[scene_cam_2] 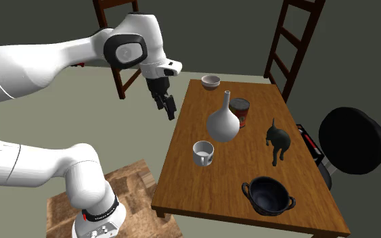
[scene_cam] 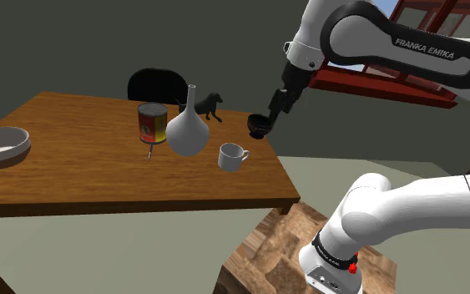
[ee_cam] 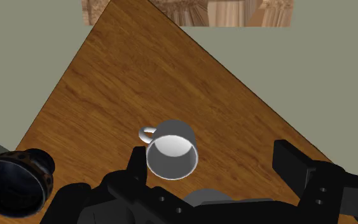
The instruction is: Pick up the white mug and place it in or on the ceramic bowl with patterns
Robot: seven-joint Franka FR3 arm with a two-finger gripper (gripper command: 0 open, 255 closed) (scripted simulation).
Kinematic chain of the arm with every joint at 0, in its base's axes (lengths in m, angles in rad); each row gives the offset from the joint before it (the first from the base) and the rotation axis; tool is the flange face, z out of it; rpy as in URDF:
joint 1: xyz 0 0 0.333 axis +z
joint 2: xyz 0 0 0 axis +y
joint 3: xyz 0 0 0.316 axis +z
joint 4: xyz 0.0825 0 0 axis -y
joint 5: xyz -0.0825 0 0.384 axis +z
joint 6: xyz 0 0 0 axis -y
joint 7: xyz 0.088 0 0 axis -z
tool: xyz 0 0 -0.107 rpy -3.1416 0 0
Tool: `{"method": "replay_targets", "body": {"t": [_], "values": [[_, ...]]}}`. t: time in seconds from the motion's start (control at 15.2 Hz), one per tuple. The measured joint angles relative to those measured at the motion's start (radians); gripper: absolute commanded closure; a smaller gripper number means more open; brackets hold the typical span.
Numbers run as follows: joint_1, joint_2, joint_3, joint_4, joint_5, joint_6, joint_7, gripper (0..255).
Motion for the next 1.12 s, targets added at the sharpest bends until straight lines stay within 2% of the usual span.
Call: {"method": "replay_targets", "body": {"t": [0.2,0.66,1.12], "values": [[-0.001,0.018,0.003,-0.025,0.002,0.039,0.007,0],[-0.013,0.181,0.014,-0.104,0.000,0.266,0.036,0],[-0.027,0.402,0.031,-0.115,-0.010,0.483,0.077,0]]}}
